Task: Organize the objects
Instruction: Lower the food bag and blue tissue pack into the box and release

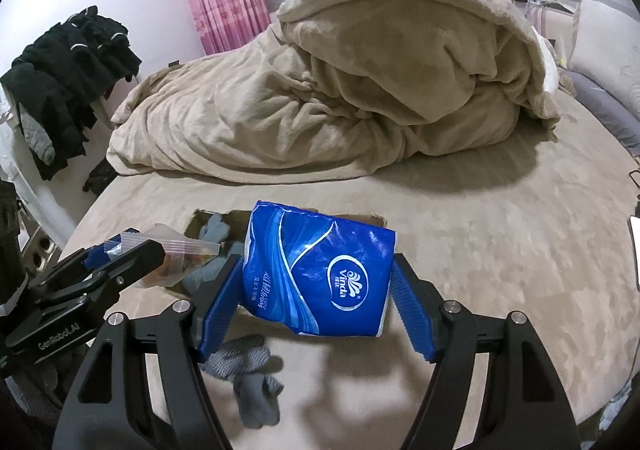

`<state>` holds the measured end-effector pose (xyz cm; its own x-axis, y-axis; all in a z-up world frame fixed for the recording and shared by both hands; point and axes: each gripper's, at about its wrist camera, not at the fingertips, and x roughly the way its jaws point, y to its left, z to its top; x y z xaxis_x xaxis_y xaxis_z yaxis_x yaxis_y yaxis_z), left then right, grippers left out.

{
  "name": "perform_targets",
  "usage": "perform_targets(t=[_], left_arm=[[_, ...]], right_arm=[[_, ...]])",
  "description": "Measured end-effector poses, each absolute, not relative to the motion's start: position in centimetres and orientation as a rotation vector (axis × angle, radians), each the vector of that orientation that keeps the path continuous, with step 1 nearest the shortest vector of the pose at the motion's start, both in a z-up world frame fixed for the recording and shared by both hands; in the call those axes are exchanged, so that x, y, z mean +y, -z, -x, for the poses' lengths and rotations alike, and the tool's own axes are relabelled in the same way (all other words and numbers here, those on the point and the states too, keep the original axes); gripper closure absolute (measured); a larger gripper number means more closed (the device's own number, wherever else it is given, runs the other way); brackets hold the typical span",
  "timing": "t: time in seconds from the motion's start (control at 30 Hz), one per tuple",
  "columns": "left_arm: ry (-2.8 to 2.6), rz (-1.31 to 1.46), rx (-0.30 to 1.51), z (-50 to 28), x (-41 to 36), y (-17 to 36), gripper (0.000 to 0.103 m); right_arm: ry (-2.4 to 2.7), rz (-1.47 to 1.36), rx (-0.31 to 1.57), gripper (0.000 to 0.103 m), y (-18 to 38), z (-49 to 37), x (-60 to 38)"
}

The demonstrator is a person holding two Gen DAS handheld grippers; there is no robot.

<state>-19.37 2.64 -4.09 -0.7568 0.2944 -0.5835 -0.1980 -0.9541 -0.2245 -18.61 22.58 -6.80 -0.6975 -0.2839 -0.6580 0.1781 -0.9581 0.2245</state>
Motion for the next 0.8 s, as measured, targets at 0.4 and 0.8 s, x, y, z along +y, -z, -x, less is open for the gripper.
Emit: perform_targets(t=[0.4,0.8], left_arm=[[-2.678,1.011,-0.235,25.4,3.4,9.1,0.043],[-2.686,1.055,-0.2,27.4,3.8,10.4,0.028]], right_arm=[[2.62,-1.158,-0.257,0.028,11.5,24.0,21.3],[2.628,-1.159,-0.238,0.021,14.2,26.1,21.0]])
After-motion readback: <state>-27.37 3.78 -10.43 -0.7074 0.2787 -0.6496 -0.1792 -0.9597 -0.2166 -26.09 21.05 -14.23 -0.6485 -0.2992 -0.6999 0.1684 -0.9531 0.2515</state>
